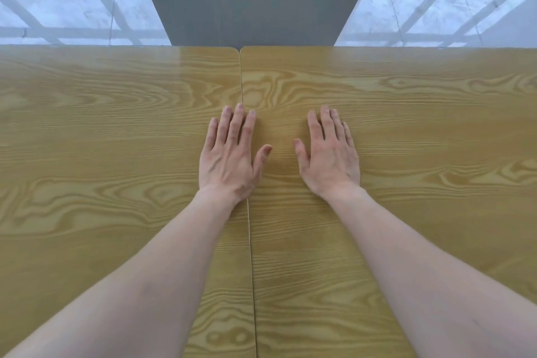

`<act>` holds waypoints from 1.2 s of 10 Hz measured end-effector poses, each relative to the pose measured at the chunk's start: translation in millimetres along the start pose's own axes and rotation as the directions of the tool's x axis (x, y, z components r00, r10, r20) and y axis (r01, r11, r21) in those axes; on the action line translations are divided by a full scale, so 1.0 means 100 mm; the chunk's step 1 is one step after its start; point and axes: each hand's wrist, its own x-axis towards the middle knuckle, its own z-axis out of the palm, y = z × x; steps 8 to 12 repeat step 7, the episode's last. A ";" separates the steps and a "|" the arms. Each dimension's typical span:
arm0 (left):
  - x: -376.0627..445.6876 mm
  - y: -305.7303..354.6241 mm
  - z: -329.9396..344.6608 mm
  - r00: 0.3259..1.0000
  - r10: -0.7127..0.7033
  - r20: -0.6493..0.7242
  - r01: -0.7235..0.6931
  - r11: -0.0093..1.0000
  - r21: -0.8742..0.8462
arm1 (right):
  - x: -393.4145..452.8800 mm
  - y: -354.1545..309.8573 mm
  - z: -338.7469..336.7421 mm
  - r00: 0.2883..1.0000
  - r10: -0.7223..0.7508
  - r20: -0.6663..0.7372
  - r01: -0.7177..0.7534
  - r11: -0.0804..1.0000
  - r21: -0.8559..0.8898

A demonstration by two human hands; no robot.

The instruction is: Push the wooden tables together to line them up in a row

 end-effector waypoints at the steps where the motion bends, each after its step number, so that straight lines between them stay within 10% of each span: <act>1: -0.21 0.02 -0.02 1.000 -0.011 -0.013 0.011 1.000 0.000 | -0.23 -0.03 -0.04 1.000 0.003 0.001 -0.003 1.000 0.012; 12: -1.91 0.78 -0.57 0.998 -0.051 -0.021 0.052 0.997 0.064 | -2.07 0.29 -0.59 0.991 -0.113 0.068 0.108 0.992 0.071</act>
